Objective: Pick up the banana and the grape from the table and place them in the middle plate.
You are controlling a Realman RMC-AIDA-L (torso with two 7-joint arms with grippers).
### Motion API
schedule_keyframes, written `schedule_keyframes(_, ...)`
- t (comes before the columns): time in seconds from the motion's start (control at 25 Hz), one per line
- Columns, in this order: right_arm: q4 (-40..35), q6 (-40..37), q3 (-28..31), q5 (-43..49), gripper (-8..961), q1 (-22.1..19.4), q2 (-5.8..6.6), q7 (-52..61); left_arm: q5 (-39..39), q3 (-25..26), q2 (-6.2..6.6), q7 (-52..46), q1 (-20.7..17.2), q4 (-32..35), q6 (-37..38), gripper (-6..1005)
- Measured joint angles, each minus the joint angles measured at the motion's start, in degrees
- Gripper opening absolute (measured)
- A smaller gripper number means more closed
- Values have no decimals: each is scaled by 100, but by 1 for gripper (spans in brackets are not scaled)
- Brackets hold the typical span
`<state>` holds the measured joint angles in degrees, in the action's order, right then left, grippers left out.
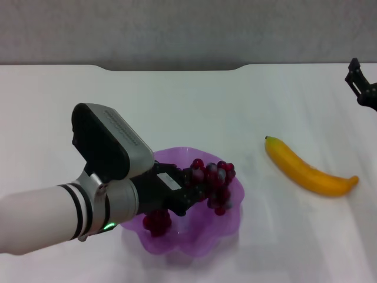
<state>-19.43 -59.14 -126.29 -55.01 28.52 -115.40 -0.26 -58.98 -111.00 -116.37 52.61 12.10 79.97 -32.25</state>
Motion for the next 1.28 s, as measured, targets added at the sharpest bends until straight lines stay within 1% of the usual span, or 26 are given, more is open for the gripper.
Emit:
schedule_keyframes(0.12,1,-1,0,0,835,4,0,0,30,-53,-2,-11,216,-335,96,308)
schedule_keyframes(0.28,1,-1,0,0,834,4,0,0,53,-109,-6,-13,275,-421,217,412)
schedule_keyframes(0.44,1,-1,3,-8,833,-20,0,21,20,-109,-8,-14,208,-355,463,524)
schedule_keyframes(0.6,-13,0,2,-34,832,-29,-3,48,-5,11,-8,-18,6,-108,607,643)
schedule_keyframes(0.68,-17,19,1,-40,832,-29,-5,49,-19,49,-8,-21,-77,-46,827,703)
schedule_keyframes(0.76,-17,45,0,-44,832,-27,-7,50,-41,65,-8,-55,-145,-45,1197,797)
schedule_keyframes(0.84,-18,49,8,-45,831,-19,-8,51,-97,66,-8,-144,-179,-96,1822,891)
schedule_keyframes(0.88,-18,49,8,-45,831,-19,-8,51,-97,66,-8,-144,-179,-96,1822,891)
schedule_keyframes(1.04,-25,48,2,-41,830,7,-8,53,-193,23,-8,-213,-187,-209,2529,892)
schedule_keyframes(1.28,-62,60,-9,-9,829,29,-9,30,-807,55,-5,-268,65,-808,3578,893)
